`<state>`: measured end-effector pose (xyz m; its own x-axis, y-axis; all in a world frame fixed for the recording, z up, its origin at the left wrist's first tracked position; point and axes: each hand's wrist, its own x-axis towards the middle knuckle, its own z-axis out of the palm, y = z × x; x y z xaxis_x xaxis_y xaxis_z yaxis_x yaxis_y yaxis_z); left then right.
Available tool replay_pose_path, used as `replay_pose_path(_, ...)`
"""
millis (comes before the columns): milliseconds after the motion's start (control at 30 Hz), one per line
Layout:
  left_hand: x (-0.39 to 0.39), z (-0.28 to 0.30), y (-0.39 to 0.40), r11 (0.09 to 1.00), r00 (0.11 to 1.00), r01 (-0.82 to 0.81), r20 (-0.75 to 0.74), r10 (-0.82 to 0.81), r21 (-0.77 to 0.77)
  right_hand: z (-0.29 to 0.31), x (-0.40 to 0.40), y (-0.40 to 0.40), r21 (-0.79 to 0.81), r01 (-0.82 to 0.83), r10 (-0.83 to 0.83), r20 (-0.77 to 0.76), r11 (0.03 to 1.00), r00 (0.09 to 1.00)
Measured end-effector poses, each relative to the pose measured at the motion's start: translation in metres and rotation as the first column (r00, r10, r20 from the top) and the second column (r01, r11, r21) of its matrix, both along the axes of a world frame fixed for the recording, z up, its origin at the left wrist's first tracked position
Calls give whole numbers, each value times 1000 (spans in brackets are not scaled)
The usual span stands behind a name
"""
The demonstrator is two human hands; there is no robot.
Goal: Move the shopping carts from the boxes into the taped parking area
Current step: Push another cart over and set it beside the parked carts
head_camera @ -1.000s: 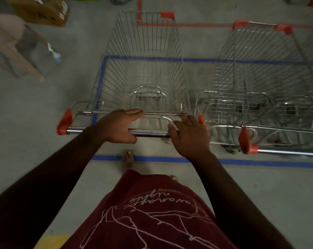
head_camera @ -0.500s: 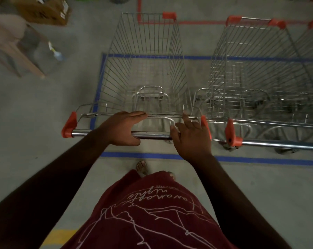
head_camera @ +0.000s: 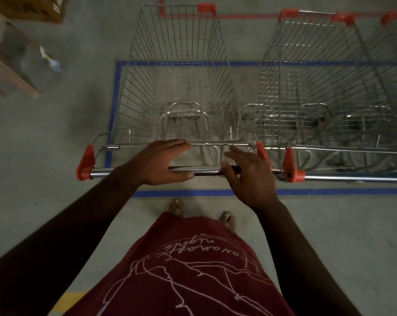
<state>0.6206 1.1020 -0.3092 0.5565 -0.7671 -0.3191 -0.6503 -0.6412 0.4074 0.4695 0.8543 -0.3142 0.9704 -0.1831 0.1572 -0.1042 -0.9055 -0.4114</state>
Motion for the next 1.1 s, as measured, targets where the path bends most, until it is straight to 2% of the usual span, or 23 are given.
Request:
replay_pose_path(100, -12, 4, -12, 997, 999, -20, 36, 23, -75, 9, -9, -9, 276, 38, -66, 95, 960, 993)
replay_pose_path(133, -20, 5, -21, 992, 998, -27, 49, 34, -121, 14, -13, -13, 318, 35, -70, 100, 948, 993)
replay_pose_path(200, -39, 7, -49, 972, 996, -40, 65, 57, -231, 22, -16, -26, 296, 14, -50, 115, 955, 992)
replay_pose_path(300, -71, 9, -100, 929, 996, -66, 37, 85, -365, 27, -24, -51, 222, -7, -6, 58, 975, 998)
replay_pose_path(367, -91, 12, -130, 898, 994, -91, 16, 109, -431, 28, -32, -70, 272, -80, 63, 68, 959, 996)
replay_pose_path(433, -107, 11, -154, 887, 986, -156, -12, 167, -434, 28, -42, -86, 315, -128, 95, 118, 940, 988)
replay_pose_path(500, -118, 4, -170, 928, 964, -226, 65, 256, -298, 27, -53, -102, 264, -85, 48, 144, 961, 988)
replay_pose_path(567, -127, -6, -181, 948, 928, -290, 202, 312, -132, 21, -64, -120, 131, 66, -85, 143, 989, 986)
replay_pose_path(600, -131, -11, -185, 939, 906, -318, 251, 341, -130, 15, -68, -129, 61, 151, -158, 124, 987, 980)
replay_pose_path(700, -137, -15, -193, 882, 848, -383, 273, 454, -276, -2, -74, -147, -78, 251, -248, 47, 965, 968)
replay_pose_path(800, -139, -15, -192, 836, 824, -401, 252, 508, -376, -7, -73, -149, -115, 235, -223, 112, 965, 968)
replay_pose_path(900, -140, -16, -186, 834, 826, -379, 258, 500, -401, -8, -70, -149, -120, 239, -218, 166, 964, 962)
replay_pose_path(1100, -147, -22, -182, 834, 834, -350, 264, 485, -427, -8, -64, -152, -157, 183, -163, 135, 971, 977)
